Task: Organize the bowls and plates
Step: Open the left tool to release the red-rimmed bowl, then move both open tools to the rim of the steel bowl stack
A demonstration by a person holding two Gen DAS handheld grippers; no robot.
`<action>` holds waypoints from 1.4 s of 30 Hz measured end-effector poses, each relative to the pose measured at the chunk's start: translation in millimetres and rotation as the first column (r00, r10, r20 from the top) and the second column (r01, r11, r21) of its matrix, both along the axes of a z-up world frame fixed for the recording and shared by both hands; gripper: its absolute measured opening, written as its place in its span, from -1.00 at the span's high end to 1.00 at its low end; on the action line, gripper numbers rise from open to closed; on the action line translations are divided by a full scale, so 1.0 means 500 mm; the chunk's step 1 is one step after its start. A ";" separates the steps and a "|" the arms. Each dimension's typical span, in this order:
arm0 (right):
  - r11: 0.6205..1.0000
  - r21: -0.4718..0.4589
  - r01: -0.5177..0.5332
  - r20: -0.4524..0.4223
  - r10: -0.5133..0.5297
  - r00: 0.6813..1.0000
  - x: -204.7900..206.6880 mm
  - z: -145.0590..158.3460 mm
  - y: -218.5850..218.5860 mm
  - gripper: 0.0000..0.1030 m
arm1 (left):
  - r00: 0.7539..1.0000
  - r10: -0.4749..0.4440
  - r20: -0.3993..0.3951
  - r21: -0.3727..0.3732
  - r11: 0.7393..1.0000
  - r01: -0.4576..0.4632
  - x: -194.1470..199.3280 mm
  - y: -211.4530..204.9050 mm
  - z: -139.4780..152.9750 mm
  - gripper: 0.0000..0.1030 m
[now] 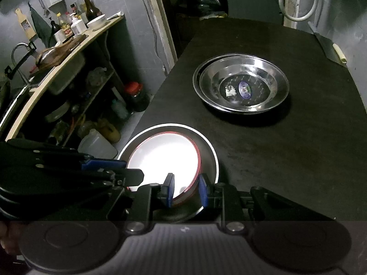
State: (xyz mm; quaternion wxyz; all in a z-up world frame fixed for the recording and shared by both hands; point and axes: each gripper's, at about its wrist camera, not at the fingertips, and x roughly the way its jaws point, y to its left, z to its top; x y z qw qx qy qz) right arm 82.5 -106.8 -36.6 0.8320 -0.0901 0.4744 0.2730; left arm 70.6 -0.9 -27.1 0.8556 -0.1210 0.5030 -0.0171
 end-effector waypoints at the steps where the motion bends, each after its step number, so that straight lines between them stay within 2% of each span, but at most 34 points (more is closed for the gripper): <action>1: 1.000 0.005 0.002 0.004 -0.002 1.000 -0.001 0.002 -0.001 0.47 | 1.000 0.003 0.008 -0.001 1.000 -0.003 -0.002 0.004 0.004 0.52; 6: 0.999 0.025 0.020 0.036 -0.021 0.999 -0.005 0.017 -0.010 0.47 | 0.997 0.040 0.061 0.001 0.999 -0.040 -0.014 0.025 0.030 0.32; 9: 0.998 0.048 0.039 0.063 -0.042 0.997 -0.008 0.030 -0.019 0.41 | 0.992 0.074 0.104 0.015 0.997 -0.076 -0.016 0.038 0.045 0.00; 11: 0.997 0.058 0.052 0.076 -0.057 0.996 -0.006 0.036 -0.026 0.34 | 0.986 0.096 0.138 0.033 0.994 -0.101 -0.017 0.044 0.054 -0.32; 12: 0.996 0.063 0.061 0.083 -0.066 0.994 -0.007 0.040 -0.030 0.32 | 0.982 0.106 0.154 0.048 0.992 -0.114 -0.018 0.047 0.059 -0.41; 14: 0.995 0.069 0.078 0.095 -0.084 0.992 -0.005 0.046 -0.034 0.16 | 0.975 0.123 0.183 0.072 0.988 -0.138 -0.018 0.056 0.066 -0.71; 17: 0.992 0.069 0.106 0.114 -0.113 0.987 -0.003 0.052 -0.042 -0.23 | 0.966 0.146 0.212 0.097 0.981 -0.169 -0.016 0.067 0.070 -0.95; 20: 0.989 0.068 0.132 0.128 -0.140 0.982 -0.001 0.057 -0.050 -0.50 | 0.964 0.163 0.212 0.106 0.977 -0.188 -0.014 0.081 0.065 -0.98; 23: 0.985 0.056 0.163 0.151 -0.170 0.974 0.000 0.059 -0.058 -0.94 | 0.966 0.178 0.187 0.106 0.974 -0.200 -0.011 0.094 0.052 -0.98; 24: 0.984 0.049 0.174 0.170 -0.180 0.969 0.000 0.060 -0.060 -0.99 | 0.967 0.182 0.180 0.104 0.974 -0.202 -0.012 0.099 0.050 -0.98; 28: 0.981 0.011 0.193 0.244 -0.190 0.951 -0.004 0.059 -0.066 -0.99 | 0.966 0.212 0.150 0.101 0.968 -0.228 -0.016 0.118 0.033 -0.98; 30: 0.979 -0.026 0.200 0.250 -0.187 0.950 -0.003 0.054 -0.063 -0.99 | 0.965 0.225 0.132 0.112 0.964 -0.240 -0.019 0.126 0.022 -0.98; 34: 0.974 -0.109 0.199 0.207 -0.174 0.963 0.008 0.033 -0.061 -0.99 | 0.973 0.216 0.087 0.125 0.966 -0.226 -0.027 0.130 0.000 -0.98; 42: 0.970 -0.165 0.177 0.137 -0.155 0.978 0.015 0.004 -0.057 -1.00 | 0.983 0.176 0.051 0.155 0.971 -0.182 -0.033 0.116 -0.012 -0.98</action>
